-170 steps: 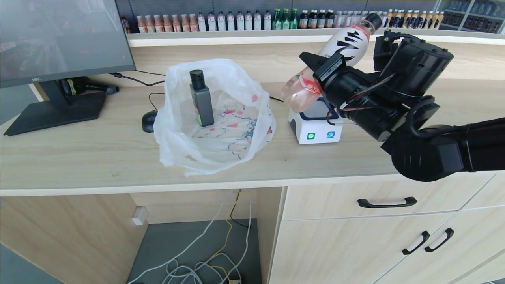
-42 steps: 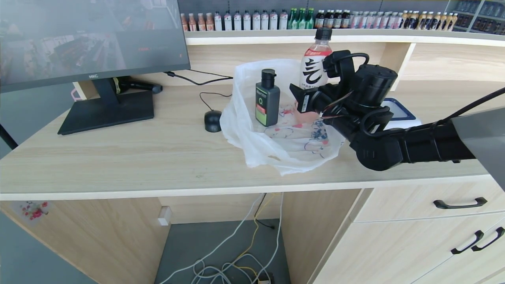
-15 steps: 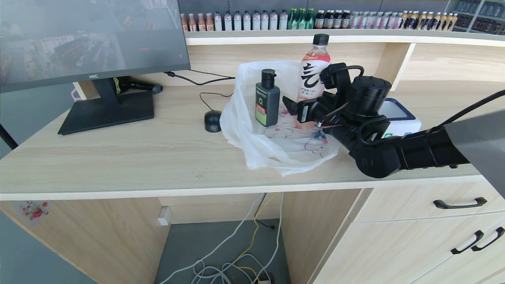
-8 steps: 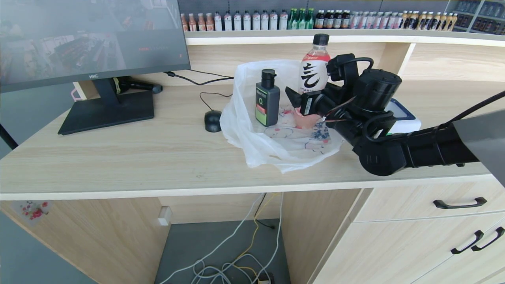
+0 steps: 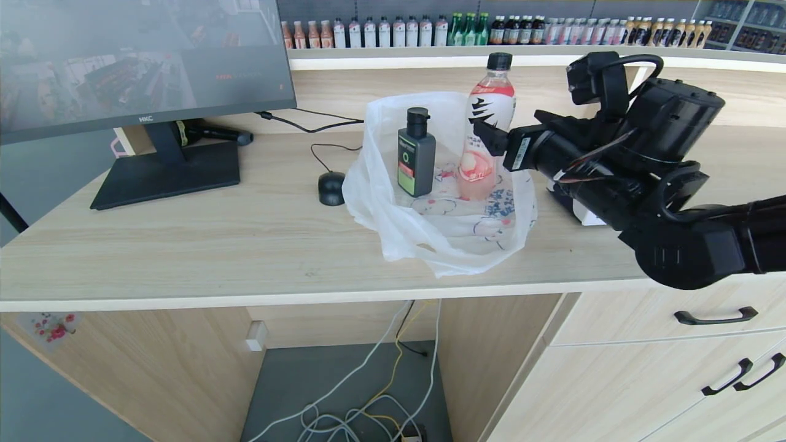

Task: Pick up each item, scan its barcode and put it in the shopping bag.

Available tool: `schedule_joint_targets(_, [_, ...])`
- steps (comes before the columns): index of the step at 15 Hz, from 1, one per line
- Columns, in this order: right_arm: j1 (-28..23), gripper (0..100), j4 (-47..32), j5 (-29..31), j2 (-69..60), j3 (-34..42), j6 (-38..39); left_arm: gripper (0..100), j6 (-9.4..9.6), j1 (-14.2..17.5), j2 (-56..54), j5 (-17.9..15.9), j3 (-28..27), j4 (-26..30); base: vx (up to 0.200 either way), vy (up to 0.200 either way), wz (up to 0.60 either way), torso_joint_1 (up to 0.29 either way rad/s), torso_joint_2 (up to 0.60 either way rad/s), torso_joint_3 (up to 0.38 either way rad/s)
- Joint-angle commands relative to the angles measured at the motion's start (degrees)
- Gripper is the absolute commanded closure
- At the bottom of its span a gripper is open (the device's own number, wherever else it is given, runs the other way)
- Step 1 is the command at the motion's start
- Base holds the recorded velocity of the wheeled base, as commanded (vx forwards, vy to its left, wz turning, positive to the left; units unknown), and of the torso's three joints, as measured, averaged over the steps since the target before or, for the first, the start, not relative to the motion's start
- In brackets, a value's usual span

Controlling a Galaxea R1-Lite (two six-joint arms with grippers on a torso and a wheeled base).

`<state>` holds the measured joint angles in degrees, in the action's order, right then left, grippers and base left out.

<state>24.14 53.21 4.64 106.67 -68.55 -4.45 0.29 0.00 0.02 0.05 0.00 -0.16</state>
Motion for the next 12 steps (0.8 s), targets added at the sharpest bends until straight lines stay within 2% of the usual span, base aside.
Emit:
schedule_joint_targets(1, [0.03,0,0.05,2.3,-14.38,13.0,1.46,0,0.06,0.0,-0.02,0.04,0.0,-0.02,0.0,0.0,0.0,0.0,0.0,0.0])
schedule_joint_targets(7, [-1.2,0,-0.74,5.99,-50.59,56.16,5.42,0,-0.03,0.0,-0.02,0.04,0.0,-0.02,0.0,0.0,0.0,0.0,0.0,0.0])
schedule_joint_targets(9, [-1.9,0,-4.61,6.17,-60.61,63.89,5.42,0,0.15,0.0,-0.02,0.04,0.0,-0.02,0.0,0.0,0.0,0.0,0.0,0.0])
schedule_joint_targets(12, [-1.9,0,-19.99,5.9,-75.38,68.11,4.36,0,0.15,0.0,-0.02,0.04,0.0,-0.02,0.0,0.0,0.0,0.0,0.0,0.0])
